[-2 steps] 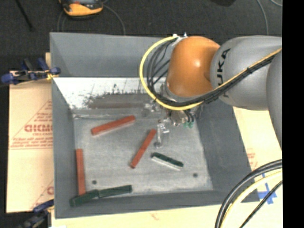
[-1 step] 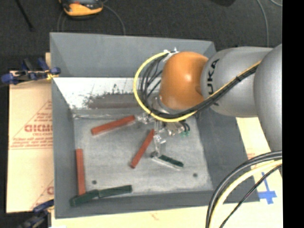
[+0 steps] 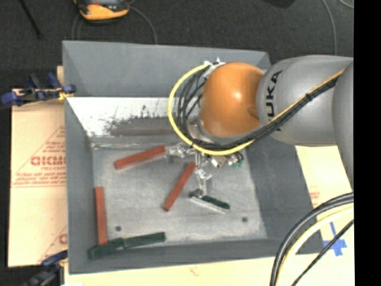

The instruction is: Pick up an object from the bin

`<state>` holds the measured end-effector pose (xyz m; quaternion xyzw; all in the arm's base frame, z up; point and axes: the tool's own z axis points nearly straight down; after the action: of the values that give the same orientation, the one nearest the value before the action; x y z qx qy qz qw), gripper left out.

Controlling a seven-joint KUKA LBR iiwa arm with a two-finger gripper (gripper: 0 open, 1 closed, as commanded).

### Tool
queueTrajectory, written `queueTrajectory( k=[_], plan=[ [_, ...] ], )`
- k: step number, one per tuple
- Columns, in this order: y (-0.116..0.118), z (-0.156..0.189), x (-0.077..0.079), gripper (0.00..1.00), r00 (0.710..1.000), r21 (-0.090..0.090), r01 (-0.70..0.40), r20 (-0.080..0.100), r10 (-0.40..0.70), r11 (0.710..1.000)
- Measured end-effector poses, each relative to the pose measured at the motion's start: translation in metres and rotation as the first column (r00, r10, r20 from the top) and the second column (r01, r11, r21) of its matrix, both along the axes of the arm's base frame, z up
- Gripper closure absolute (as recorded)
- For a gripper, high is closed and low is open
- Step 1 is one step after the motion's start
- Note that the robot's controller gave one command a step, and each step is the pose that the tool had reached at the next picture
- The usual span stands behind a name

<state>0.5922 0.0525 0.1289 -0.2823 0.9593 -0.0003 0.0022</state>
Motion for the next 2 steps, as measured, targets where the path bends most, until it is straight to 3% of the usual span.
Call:
queueTrajectory(
  k=[1, 2],
  plan=[
    [0.013, -0.047, -0.008, 0.0, 0.996, 0.0, -0.088, 0.003, 0.088, 0.996],
    [0.013, -0.057, -0.022, 1.0, 0.994, 0.001, -0.112, 0.002, 0.112, 0.994]
  ],
)
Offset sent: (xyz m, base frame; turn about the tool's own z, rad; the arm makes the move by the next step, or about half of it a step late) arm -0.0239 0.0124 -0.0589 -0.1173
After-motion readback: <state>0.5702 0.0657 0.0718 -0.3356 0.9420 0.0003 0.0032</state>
